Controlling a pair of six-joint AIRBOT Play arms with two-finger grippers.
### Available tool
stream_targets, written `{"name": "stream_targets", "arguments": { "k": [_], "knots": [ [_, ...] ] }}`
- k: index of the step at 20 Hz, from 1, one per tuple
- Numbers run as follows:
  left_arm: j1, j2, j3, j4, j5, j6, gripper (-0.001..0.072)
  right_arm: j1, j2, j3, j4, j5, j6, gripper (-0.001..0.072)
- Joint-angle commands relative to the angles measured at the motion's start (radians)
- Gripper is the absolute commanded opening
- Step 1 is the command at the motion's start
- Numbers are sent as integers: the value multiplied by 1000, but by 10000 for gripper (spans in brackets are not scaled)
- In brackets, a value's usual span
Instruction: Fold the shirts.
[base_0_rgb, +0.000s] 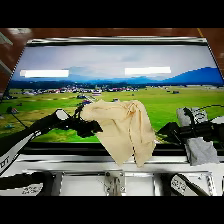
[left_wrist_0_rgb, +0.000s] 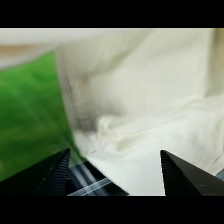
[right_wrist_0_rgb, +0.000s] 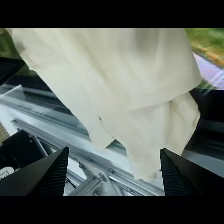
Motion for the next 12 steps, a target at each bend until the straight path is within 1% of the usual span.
{"name": "stream_targets", "arguments": {
  "k": [1, 2, 3, 4, 5, 6, 8, 12],
  "knots": [
    [-14, -41, -4, -55, 81, 12, 547, 0, 1, -2, -77, -2, 4, 688],
    [-14, -43, -5, -75, 94, 12, 409, 0, 1, -2, -127, 0, 24, 688],
    [-14, -43, -4, -85, 103, 15, 214, 0, 1, -2, -174, 0, 42, 688],
    [-14, -43, -1, -84, 101, 24, 110, 6, 1, -2, -215, 1, 56, 688],
    [-14, -40, 5, -84, 96, 49, 39, 22, 1, -6, -243, 2, 61, 688],
    [-14, -37, 12, -84, 84, 74, 33, 49, 1, -19, -261, -2, 62, 688],
    [-14, -29, 25, -84, 74, 95, 33, 115, 1, -67, -266, -52, 81, 690],
    [-12, 9, 29, -83, 73, 98, 33, 207, -2, -162, -188, -154, 108, 690]
  ]
}}
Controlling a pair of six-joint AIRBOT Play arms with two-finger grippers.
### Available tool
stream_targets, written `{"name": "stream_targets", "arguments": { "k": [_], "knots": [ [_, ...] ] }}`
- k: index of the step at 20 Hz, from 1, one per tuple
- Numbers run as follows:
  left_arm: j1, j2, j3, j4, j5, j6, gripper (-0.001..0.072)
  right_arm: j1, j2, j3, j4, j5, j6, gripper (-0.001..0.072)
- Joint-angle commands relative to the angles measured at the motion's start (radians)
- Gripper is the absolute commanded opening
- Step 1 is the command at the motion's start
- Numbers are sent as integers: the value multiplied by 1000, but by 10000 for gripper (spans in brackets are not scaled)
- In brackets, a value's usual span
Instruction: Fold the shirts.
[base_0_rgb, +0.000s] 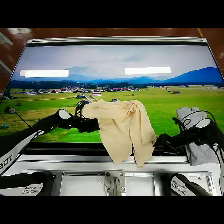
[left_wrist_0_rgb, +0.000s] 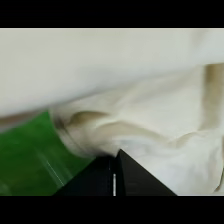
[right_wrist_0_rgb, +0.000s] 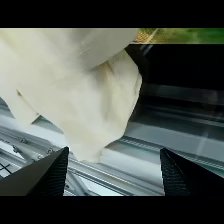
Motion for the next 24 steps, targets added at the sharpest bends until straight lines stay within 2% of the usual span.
{"name": "stream_targets", "arguments": {
  "k": [1, 5, 10, 11, 13, 15, 18, 20, 22, 24],
  "knots": [
    [2, 31, 6, -13, -12, 14, 33, 63, -2, -75, 58, -88, 32, 690],
    [2, 65, 6, -13, -24, 19, 33, 104, -2, -127, 126, -182, 58, 690],
    [2, 106, 6, -13, -23, 22, 33, 249, -47, -136, 153, -322, 161, 680],
    [2, 108, 6, -12, -23, 22, 33, 276, -66, -136, 176, -333, 161, 619],
    [15, 120, 6, -9, -23, 42, 32, 296, -72, -124, 180, -316, 160, 63],
    [55, 164, 12, 21, -24, 66, 31, 296, -47, -68, 179, -242, 98, 65],
    [138, 333, 82, 189, -80, 48, 30, 296, 94, 123, 175, -137, 23, 64],
    [224, 491, 192, 292, -160, 32, 30, 296, 220, 317, 145, -137, 23, 64],
    [329, 657, 334, 335, -185, 32, 31, 296, 327, 554, 37, -170, 50, 64],
    [453, 788, 489, 336, -179, 32, 31, 296, 400, 790, -127, -251, 150, 64]
  ]
}}
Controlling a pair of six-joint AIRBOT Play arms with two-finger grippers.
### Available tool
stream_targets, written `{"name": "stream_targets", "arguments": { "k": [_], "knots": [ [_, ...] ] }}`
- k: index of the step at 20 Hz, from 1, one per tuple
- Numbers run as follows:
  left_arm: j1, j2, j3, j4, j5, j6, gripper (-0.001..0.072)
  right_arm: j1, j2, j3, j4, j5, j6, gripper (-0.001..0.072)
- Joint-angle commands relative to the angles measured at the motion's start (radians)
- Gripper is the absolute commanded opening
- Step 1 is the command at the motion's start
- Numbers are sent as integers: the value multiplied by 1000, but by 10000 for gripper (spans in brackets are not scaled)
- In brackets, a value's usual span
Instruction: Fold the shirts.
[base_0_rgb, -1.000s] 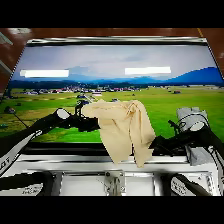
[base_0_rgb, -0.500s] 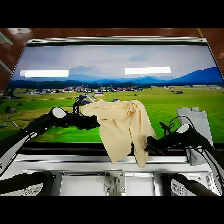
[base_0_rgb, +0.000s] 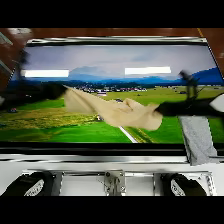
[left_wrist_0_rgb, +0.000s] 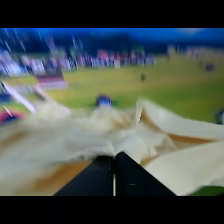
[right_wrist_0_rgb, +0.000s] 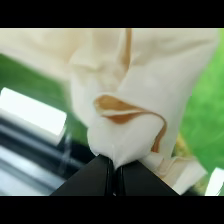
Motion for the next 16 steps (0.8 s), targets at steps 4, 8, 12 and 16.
{"name": "stream_targets", "arguments": {
  "k": [4, 8, 12, 16],
  "knots": [
    [358, 324, 417, 66, -29, -6, 31, 1, 165, 604, -391, -98, 217, 64],
    [473, 365, 496, 88, -76, -6, 31, 1, 165, 682, -435, 128, 287, 64],
    [497, 367, 496, 149, -165, -6, 31, 1, 165, 681, -443, 441, 299, 64],
    [497, 327, 442, 197, -270, -6, 32, 1, 127, 624, -481, 608, 324, 64]
  ]
}}
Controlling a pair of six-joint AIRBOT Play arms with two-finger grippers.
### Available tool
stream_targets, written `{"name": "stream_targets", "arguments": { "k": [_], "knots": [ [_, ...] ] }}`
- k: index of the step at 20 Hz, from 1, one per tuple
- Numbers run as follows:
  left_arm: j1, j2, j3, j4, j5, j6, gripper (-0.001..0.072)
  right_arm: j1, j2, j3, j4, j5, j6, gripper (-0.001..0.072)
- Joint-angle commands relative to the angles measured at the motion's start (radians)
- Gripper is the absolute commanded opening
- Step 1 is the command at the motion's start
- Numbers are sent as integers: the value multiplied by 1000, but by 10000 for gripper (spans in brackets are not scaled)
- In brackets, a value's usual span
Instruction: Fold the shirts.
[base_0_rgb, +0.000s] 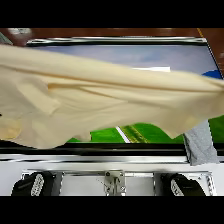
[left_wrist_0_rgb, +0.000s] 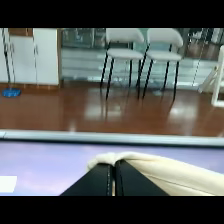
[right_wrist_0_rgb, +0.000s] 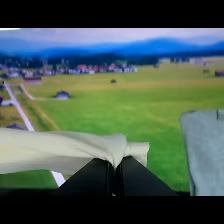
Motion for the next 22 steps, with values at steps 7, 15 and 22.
{"name": "stream_targets", "arguments": {
  "k": [7, 15, 22],
  "knots": [
    [10, -203, -291, 43, -78, 18, 32, -1, -234, -471, -35, -248, 10, 64],
    [-105, -649, -357, 21, 57, 39, 32, 0, -694, -472, 252, -931, 127, 64],
    [-262, -969, -357, -33, 72, -99, 148, -2, -854, -466, 392, -924, 114, 91]
  ]
}}
